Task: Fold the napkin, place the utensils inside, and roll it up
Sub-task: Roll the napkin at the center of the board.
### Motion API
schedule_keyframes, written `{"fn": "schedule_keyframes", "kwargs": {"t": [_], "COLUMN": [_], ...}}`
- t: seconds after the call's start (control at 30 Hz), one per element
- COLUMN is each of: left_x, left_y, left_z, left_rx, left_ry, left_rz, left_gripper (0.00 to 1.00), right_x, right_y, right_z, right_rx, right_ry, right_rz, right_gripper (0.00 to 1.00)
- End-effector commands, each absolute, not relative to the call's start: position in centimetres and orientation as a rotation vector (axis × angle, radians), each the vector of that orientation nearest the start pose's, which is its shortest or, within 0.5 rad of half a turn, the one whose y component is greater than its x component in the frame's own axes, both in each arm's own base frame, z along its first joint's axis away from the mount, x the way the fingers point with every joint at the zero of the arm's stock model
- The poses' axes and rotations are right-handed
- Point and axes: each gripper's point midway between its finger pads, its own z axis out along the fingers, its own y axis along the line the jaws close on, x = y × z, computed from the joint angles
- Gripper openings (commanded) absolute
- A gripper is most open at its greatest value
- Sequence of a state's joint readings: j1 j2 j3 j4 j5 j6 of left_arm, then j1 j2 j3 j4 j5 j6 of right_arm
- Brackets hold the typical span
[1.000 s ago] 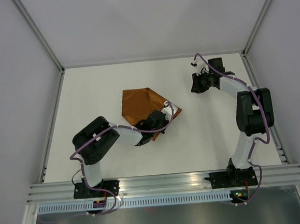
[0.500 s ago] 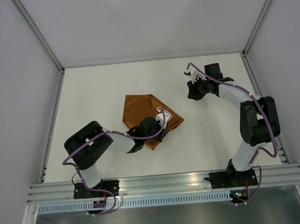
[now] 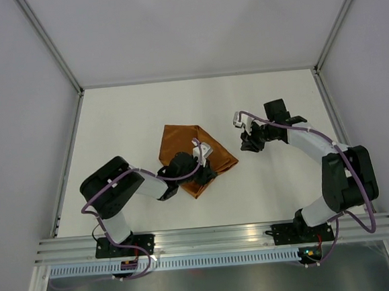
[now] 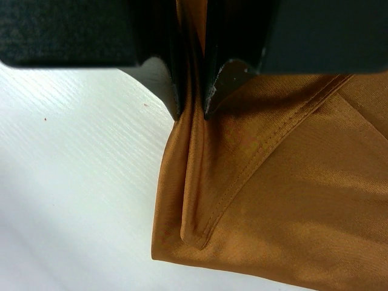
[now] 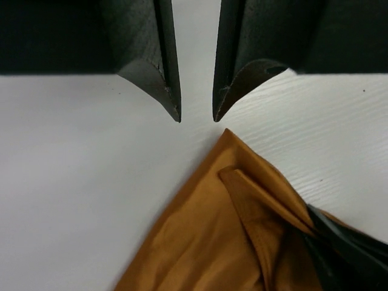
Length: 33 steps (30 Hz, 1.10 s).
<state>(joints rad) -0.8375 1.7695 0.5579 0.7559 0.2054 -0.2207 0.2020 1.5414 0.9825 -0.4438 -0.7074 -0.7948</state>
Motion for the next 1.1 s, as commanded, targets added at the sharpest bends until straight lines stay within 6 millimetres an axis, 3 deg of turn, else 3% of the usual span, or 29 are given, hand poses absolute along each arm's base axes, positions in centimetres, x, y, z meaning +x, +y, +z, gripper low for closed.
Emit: {"fn": "schedule_keyframes", "kwargs": {"t": [0.0, 0.13, 0.2, 0.23, 0.27, 0.33, 0.4, 0.43, 0.5, 0.53, 0.7, 0.73, 0.8, 1.07], "left_x": [20.9, 21.1, 21.1, 21.2, 21.2, 21.3, 21.3, 21.2, 21.1, 21.1, 20.9, 20.9, 20.8, 20.8], "left_y": [-31.4, -31.4, -31.6, -31.6, -31.7, -31.5, -31.7, -31.6, -31.6, -31.6, -31.2, -31.2, -31.0, -30.8], "left_z": [-2.1, -2.1, -2.0, -1.9, -1.9, -2.1, -2.0, -2.3, -2.5, -2.6, -3.0, -3.1, -3.2, -3.3], "left_rx": [0.779, 0.760, 0.762, 0.758, 0.764, 0.767, 0.780, 0.783, 0.790, 0.788, 0.785, 0.784, 0.783, 0.780], "left_ry": [2.204, 2.215, 2.216, 2.216, 2.217, 2.228, 2.230, 2.241, 2.247, 2.250, 2.270, 2.272, 2.277, 2.281], "left_rz": [-0.917, -0.944, -0.964, -0.965, -0.973, -0.970, -0.977, -0.975, -0.976, -0.975, -0.973, -0.973, -0.971, -0.987], "left_gripper": [0.02, 0.02, 0.02, 0.02, 0.02, 0.02, 0.02, 0.02, 0.02, 0.02, 0.02, 0.02, 0.02, 0.02], "right_x": [30.2, 28.0, 27.8, 26.9, 26.8, 25.9, 25.4, 24.8, 24.7, 24.0, 24.0, 23.5, 24.3, 24.7], "right_y": [17.6, 18.4, 19.2, 19.2, 20.1, 20.2, 21.5, 21.2, 22.7, 22.9, 24.5, 24.5, 24.8, 25.7], "right_z": [10.4, 9.4, 10.1, 9.2, 10.1, 8.9, 9.3, 8.0, 8.5, 7.5, 6.8, 5.8, 6.6, 5.4], "right_rx": [-1.505, -1.580, -1.604, -1.614, -1.624, -1.643, -1.671, -1.691, -1.695, -1.717, -1.746, -1.761, -1.728, -1.744], "right_ry": [1.701, 1.618, 1.534, 1.533, 1.457, 1.443, 1.346, 1.355, 1.252, 1.243, 1.130, 1.113, 1.049, 0.971], "right_rz": [0.663, 0.639, 0.580, 0.581, 0.545, 0.507, 0.460, 0.429, 0.375, 0.363, 0.257, 0.237, 0.138, 0.028], "right_gripper": [0.34, 0.43, 0.46, 0.47, 0.48, 0.52, 0.55, 0.59, 0.61, 0.63, 0.66, 0.66, 0.66, 0.65]}}
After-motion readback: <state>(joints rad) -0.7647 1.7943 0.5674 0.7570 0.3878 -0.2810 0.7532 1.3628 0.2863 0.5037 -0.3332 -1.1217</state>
